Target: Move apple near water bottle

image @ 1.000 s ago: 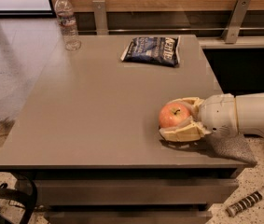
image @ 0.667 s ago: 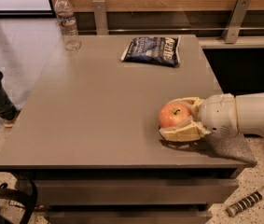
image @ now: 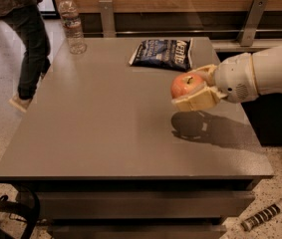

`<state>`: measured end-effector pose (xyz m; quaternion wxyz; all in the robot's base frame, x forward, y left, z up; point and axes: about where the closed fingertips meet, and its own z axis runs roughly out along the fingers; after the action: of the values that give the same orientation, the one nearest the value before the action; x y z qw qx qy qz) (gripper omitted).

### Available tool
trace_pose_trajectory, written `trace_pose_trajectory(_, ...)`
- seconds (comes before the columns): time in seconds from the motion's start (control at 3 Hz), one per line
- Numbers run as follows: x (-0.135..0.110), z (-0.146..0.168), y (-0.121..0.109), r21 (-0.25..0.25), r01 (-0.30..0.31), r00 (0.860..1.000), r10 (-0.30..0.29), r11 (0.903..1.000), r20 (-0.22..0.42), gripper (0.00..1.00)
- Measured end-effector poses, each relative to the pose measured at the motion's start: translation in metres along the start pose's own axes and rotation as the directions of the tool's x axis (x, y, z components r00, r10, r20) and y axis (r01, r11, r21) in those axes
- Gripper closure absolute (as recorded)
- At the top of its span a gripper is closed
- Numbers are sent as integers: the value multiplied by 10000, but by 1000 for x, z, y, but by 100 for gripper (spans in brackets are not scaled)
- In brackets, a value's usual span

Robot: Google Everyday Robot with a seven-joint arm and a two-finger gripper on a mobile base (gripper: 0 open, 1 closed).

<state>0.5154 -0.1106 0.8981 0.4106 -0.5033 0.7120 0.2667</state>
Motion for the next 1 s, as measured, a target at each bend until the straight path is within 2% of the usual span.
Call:
trace_pose_trajectory(0.33,-44,0,-42,359,-86,9998,92,9993,-151,100)
trace_pose_trajectory(0.67,-102,34,-74,1049,-168,9998,156,9943,122,100)
trace_pose_trajectory(1.0,-125,63,-93,1957,-282,9990,209,9803,395,100)
